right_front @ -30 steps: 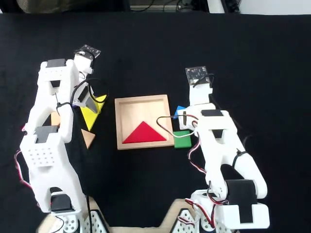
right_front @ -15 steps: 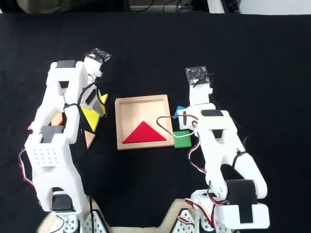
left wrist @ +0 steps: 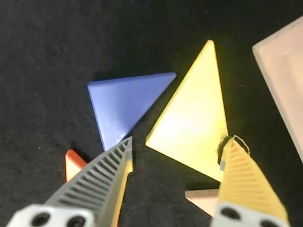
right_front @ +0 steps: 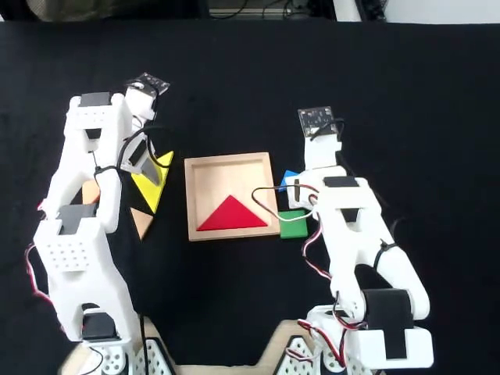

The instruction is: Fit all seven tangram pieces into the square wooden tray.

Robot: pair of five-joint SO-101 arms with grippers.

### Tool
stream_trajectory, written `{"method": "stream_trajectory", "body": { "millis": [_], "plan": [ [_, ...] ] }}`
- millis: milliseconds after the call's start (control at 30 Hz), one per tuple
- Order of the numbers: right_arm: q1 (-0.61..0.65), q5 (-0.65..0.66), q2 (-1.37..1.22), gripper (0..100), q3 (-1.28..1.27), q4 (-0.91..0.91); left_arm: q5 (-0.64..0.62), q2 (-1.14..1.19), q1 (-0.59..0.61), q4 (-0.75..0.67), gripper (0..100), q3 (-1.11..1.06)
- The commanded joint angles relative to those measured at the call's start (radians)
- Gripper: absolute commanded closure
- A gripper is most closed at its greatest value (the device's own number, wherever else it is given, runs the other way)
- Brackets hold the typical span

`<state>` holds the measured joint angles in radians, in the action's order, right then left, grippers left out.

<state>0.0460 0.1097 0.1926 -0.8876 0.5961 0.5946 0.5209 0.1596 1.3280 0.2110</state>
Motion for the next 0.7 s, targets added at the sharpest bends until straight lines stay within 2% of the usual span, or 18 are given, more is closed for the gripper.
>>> {"method": "stream_trajectory", "body": {
  "millis": [0, 167, 667],
  "plan": [
    [0.012, 0.009, 0.001, 98.7, 0.028, -0.02, 0.017, -0.023, 0.005, 0.003, 71, 0.042],
    [0.012, 0.009, 0.001, 98.7, 0.028, -0.02, 0.017, 0.028, 0.007, -0.04, 71, 0.041],
    [0.012, 0.009, 0.001, 98.7, 0.028, -0.02, 0.012, 0.066, -0.041, -0.04, 71, 0.015]
  ]
}}
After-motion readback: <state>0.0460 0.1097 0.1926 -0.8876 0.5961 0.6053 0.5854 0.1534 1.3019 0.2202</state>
